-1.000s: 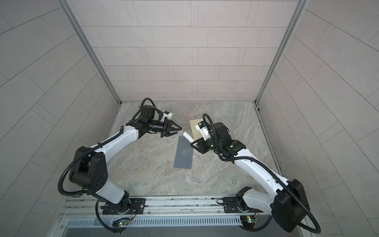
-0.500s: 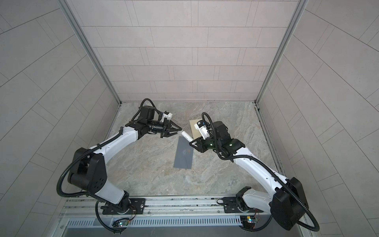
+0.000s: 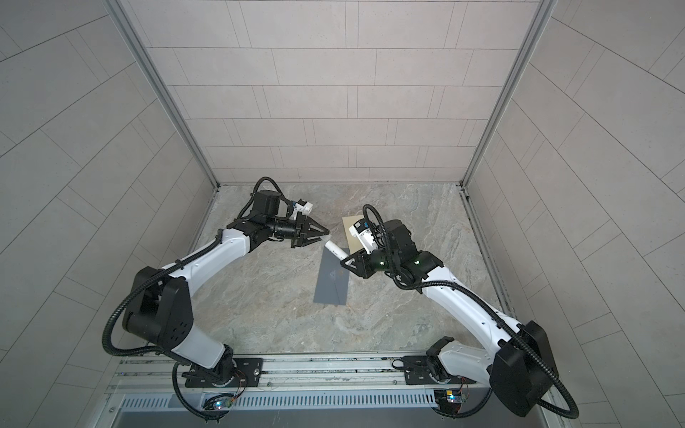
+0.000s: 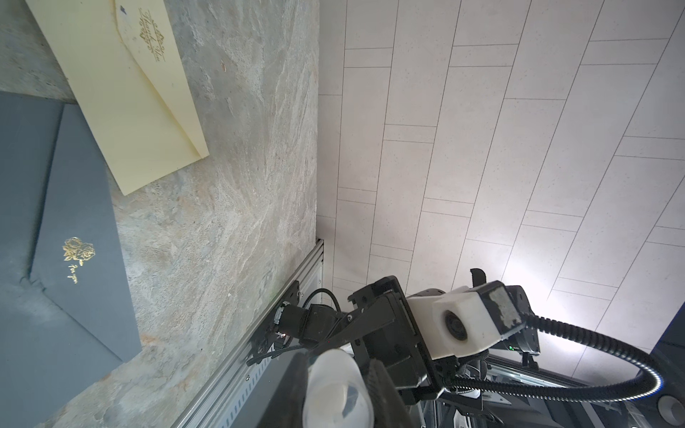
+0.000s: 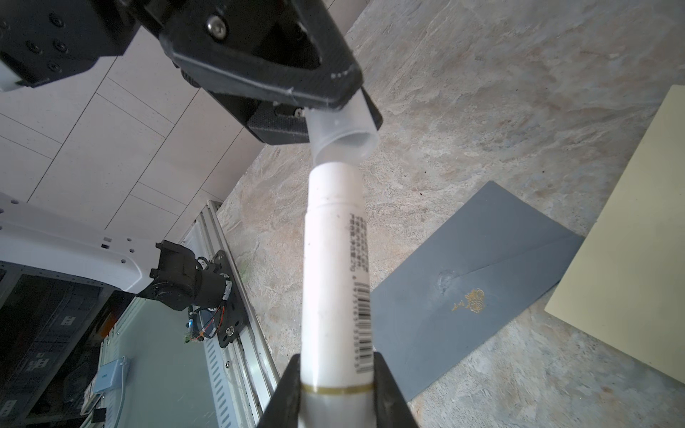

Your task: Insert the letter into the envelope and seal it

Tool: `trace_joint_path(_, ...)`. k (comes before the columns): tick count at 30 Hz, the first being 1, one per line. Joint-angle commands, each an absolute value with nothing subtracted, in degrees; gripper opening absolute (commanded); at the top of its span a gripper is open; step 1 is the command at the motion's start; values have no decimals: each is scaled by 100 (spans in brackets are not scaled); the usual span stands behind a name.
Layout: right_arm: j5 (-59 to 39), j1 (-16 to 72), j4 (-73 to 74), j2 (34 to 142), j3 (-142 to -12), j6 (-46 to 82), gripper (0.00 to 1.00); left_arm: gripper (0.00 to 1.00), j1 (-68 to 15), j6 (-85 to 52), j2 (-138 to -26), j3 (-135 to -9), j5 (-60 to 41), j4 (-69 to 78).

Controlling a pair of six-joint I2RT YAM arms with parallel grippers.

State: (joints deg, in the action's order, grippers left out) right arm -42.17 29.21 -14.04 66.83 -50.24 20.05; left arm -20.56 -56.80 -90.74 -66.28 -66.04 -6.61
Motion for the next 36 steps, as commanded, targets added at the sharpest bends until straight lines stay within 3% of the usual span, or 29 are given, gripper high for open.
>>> trace_joint_path(1, -4144, 2940, -1373, 6557, -5105, 1900, 0, 24, -2101, -5717, -8966, -6568, -6768, -475)
trace_joint_path(36, -3938, 2862, -1642, 6250, -5132, 1894, 0, 21, -2285, -5431, -9196, -6527, -6645, -679)
